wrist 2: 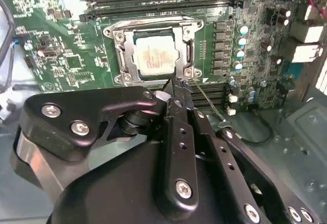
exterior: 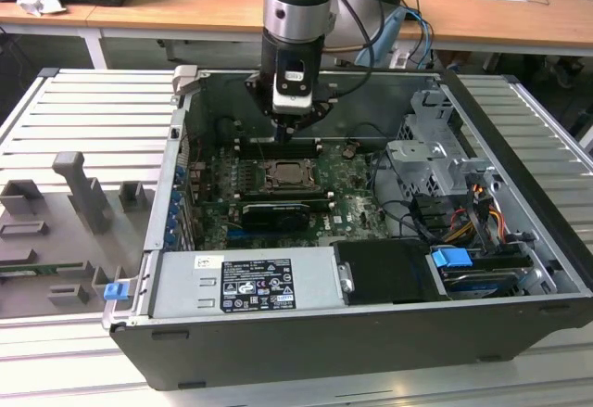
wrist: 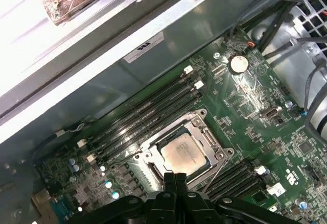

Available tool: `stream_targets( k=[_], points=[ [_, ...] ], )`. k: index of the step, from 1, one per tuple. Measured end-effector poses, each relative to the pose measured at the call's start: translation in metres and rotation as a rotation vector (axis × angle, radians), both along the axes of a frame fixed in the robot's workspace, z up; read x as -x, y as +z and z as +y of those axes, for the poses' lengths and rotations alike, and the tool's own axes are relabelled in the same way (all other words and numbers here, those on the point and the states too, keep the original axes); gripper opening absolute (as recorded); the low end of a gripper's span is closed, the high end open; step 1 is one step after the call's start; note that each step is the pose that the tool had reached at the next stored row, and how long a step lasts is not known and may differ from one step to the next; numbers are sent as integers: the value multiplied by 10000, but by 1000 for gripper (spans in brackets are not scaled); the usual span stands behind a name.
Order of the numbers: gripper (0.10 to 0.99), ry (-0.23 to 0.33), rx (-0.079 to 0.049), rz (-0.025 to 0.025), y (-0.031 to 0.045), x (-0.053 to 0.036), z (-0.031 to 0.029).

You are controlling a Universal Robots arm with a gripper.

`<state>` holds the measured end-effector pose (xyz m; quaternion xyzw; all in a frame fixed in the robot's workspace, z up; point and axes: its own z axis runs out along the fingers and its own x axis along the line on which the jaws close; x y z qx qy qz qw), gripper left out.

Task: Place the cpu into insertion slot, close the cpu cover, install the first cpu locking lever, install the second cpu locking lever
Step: 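Install the first cpu locking lever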

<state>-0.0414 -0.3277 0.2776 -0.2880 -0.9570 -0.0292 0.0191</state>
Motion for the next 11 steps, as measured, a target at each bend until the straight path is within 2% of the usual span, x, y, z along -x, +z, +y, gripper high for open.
stream_targets(
  k=[5, 11],
  points=[
    [106, 1341, 0, 0, 0, 0, 0],
    [106, 2091, 0, 0, -1, -1, 0]
  ],
)
